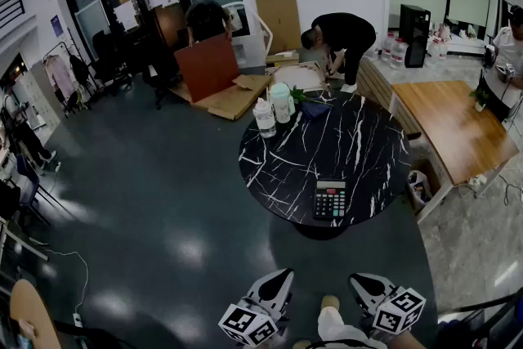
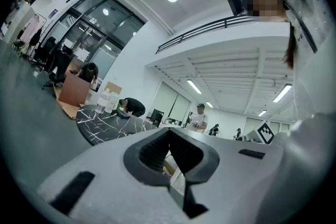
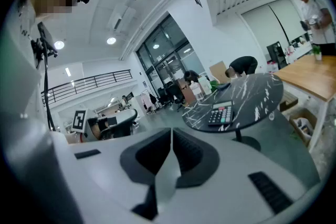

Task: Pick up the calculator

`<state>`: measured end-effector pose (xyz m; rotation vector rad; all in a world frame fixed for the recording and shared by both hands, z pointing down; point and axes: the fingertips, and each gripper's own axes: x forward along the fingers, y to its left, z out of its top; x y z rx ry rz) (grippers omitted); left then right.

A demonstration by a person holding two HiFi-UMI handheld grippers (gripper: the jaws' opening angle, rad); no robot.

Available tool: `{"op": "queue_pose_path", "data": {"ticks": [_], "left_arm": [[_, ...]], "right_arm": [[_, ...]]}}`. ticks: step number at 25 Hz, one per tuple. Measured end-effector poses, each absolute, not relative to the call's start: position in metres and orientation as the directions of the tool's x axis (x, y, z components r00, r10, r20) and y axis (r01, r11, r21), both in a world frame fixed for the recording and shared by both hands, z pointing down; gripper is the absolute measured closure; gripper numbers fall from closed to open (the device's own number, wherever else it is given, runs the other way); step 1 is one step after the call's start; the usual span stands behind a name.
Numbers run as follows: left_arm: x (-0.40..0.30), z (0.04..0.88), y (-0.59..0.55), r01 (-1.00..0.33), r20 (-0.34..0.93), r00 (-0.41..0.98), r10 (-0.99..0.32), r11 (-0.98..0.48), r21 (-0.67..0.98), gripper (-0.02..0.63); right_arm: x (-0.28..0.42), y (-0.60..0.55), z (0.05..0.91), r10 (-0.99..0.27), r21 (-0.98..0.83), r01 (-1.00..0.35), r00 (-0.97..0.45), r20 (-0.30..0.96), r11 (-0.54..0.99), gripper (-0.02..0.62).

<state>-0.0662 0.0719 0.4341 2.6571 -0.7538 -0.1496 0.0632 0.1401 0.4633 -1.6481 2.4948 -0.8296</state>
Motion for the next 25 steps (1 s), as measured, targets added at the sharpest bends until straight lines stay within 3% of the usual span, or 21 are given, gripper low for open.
{"op": "queue_pose_path", "data": {"ticks": [6,19,25], "left_arm": [[-0.011,0.417,0.004,-0.496,-0.070,0.831,-0.551,-0.793,0.355,0.600],[0.046,0.457,-0.045,-0.532,0.028,0.824,-0.565,-0.757,0.379,0.600],[0.042,0.474,-0.092,-0.576,0.042,0.793,-0.607,-0.726,0.375,0.600]], "right_arm": [[0.102,0.067,0.452,-0.852,-0.403,-0.842,-0.472,0.225,0.360,0.584],[0.152,-0.016,0.494,-0.802,-0.410,-0.835,-0.507,0.316,0.366,0.581],[0.177,-0.083,0.523,-0.766,-0.408,-0.844,-0.507,0.395,0.348,0.472]]}}
